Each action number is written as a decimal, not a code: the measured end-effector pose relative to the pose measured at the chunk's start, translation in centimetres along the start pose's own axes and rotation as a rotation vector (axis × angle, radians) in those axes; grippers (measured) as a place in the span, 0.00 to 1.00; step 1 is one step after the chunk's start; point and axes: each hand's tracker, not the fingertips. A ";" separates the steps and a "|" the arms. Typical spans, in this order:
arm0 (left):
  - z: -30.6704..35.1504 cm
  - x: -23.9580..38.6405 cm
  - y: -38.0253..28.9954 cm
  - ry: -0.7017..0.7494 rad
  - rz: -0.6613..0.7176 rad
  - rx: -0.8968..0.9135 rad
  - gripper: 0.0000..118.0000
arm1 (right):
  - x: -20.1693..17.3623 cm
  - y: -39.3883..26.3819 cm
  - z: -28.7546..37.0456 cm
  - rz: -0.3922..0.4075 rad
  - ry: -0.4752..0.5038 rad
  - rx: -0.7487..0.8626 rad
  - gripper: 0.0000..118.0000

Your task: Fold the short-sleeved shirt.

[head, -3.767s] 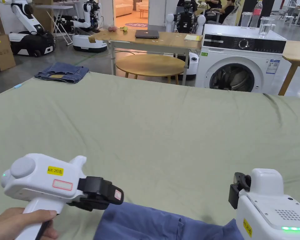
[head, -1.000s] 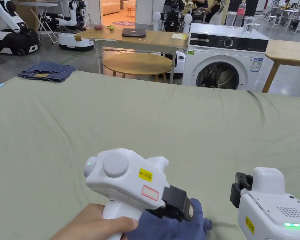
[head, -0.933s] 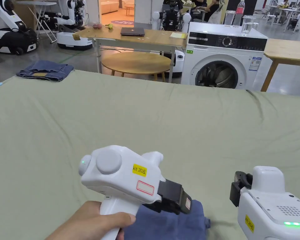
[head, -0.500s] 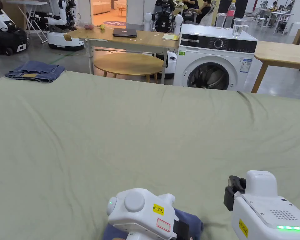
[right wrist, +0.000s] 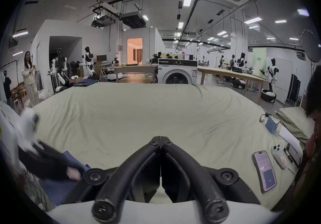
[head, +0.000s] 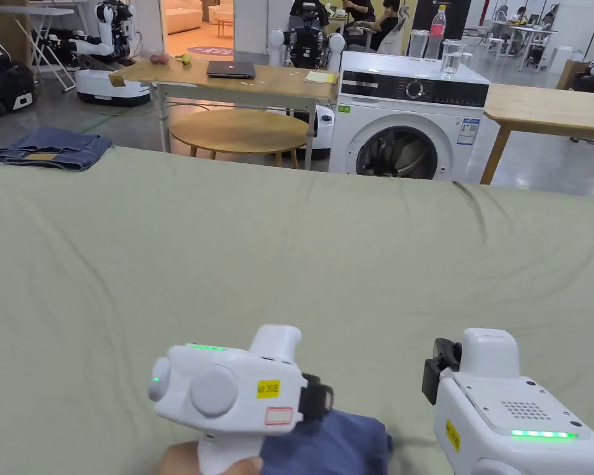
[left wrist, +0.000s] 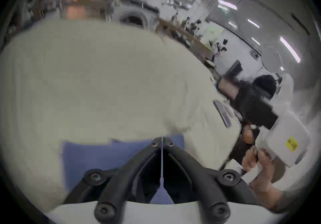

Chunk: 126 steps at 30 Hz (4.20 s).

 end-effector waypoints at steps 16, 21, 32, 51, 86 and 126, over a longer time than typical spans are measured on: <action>8.2 -0.4 -5.1 0.605 -0.261 0.768 0.00 | -1.9 1.6 1.1 -0.055 -0.029 0.195 0.00; 8.6 -0.3 -6.1 0.663 -0.295 0.798 0.00 | -2.0 2.1 1.5 -0.065 -0.053 0.222 0.00; 10.1 -4.4 -5.8 0.623 -0.173 0.657 0.00 | -4.5 -3.4 4.1 0.064 0.119 -0.097 0.00; 9.3 -11.7 -1.7 0.102 0.124 0.030 0.27 | -4.9 -8.6 -1.5 0.029 0.134 -0.377 0.00; -3.1 -17.7 -8.1 -0.524 0.578 -0.284 0.15 | -5.4 -8.9 -1.0 0.082 0.128 -0.345 0.00; 27.6 -36.7 4.2 0.153 0.569 -0.214 0.15 | -9.1 -0.1 -3.8 0.093 0.123 -0.049 0.00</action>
